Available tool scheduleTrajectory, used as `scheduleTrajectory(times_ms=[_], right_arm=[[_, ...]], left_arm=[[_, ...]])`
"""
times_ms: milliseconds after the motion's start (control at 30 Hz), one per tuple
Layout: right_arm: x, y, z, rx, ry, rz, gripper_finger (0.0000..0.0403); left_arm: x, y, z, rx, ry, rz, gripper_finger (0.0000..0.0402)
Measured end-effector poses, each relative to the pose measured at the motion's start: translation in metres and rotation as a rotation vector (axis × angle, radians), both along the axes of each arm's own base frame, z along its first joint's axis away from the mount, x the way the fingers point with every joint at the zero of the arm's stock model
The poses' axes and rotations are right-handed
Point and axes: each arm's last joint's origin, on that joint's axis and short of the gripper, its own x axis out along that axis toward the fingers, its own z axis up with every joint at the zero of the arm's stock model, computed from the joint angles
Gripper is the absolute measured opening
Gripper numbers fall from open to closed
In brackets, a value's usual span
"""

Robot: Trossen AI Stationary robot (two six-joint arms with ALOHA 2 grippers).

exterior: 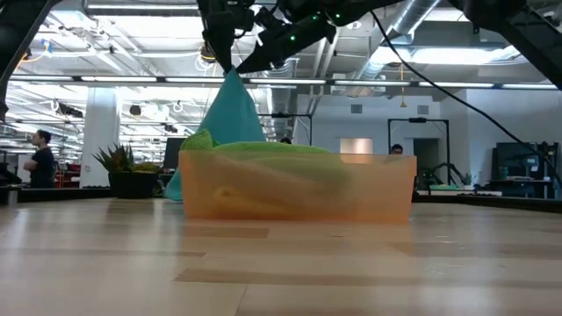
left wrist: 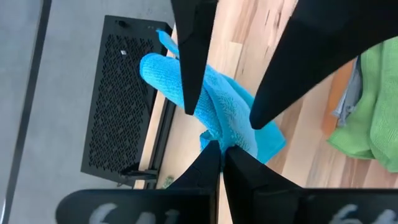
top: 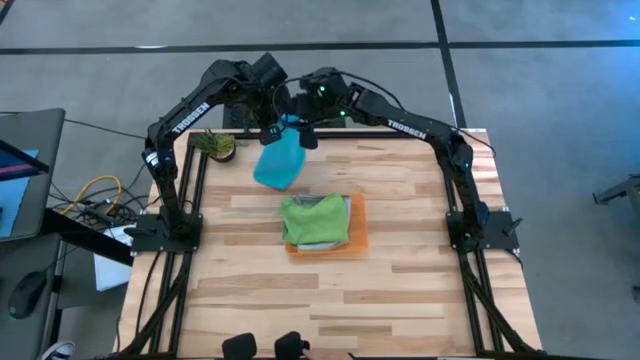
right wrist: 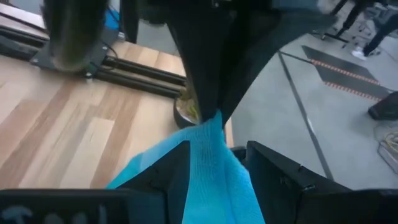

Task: Sort microfiber towel by color & place in baskets
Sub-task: Fold the blue towel

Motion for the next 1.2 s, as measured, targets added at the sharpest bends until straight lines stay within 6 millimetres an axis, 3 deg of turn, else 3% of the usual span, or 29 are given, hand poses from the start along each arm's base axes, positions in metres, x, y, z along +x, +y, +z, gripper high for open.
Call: scheduleTrajectory(times_ms=[233,500,900,1200], right_arm=[[-0.001,0.001,-0.001,0.017,0.004,0.023,0.0182],[0.012,0.006,-0.021,0.076,0.028,0.116,0.0182],[0.007,0.012,-0.034,0.138,0.162,0.117,0.0182],[-0.005,0.004,-0.042,0.203,0.264,0.082,0.0182]], left_arm=[[0.000,0.000,0.000,0.000,0.000,-0.007,0.0000],[0.000,0.001,0.000,0.021,0.007,0.005,0.0000],[-0.001,0.001,0.000,0.041,0.024,0.018,0.0000],[-0.010,-0.005,0.031,0.115,-0.064,0.030,0.0000]])
